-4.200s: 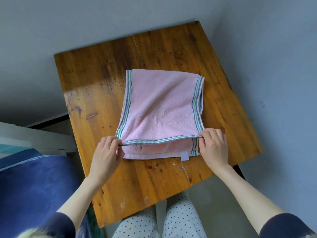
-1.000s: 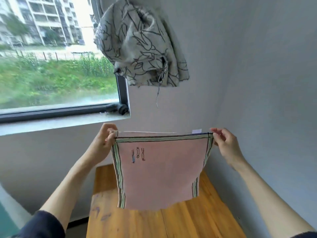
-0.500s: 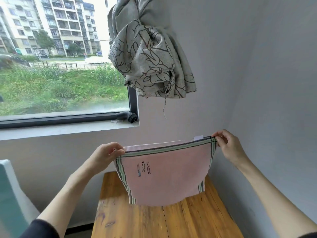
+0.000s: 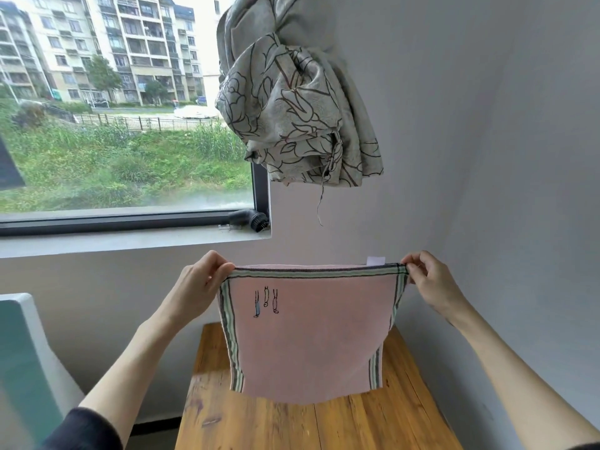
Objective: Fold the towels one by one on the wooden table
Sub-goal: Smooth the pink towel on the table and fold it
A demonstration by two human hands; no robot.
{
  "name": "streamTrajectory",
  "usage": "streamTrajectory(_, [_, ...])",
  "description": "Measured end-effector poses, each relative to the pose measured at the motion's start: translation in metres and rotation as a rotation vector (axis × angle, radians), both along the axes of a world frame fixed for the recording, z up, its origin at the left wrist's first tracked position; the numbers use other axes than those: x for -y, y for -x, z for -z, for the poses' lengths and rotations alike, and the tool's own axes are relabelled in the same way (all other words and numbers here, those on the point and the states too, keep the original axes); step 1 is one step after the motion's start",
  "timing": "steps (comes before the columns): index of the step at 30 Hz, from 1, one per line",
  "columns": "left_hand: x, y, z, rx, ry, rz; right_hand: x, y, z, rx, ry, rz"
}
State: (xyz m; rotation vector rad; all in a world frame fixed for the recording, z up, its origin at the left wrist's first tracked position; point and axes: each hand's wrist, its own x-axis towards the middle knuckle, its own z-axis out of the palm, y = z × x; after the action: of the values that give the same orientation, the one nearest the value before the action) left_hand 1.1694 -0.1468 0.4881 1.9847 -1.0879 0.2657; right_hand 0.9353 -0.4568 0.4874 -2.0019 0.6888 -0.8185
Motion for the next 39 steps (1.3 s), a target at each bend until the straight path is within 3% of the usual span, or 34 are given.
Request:
streamTrajectory(4, [0.002, -0.004, 0.002, -0.069, 0.099, -0.015, 0.0, -0.003, 0.001, -0.003, -0.091, -0.026])
streamTrajectory(9, [0.001, -0.009, 0.005, -0.148, 0.054, 0.031, 0.0, -0.005, -0.002, -0.024, -0.109, -0.022])
streamTrajectory(15, [-0.015, -0.013, 0.009, -0.398, -0.162, 0.238, -0.003, 0.001, 0.005, -0.198, -0.016, -0.064])
streamTrajectory(20, [-0.021, -0.005, 0.045, -0.508, -0.296, 0.193, -0.017, 0.015, 0.042, -0.372, -0.013, -0.084])
streamTrajectory(32, [-0.037, 0.013, 0.094, -1.054, -0.49, 0.327, -0.027, 0.055, 0.087, -0.543, -0.542, -0.238])
streamTrajectory(35, [-0.029, 0.012, 0.113, -1.039, -0.55, 0.227, -0.027, 0.046, 0.104, -0.646, -0.53, -0.214])
streamTrajectory(39, [-0.01, 0.004, 0.156, -0.874, -0.521, 0.046, -0.025, 0.017, 0.147, -0.673, -0.418, -0.111])
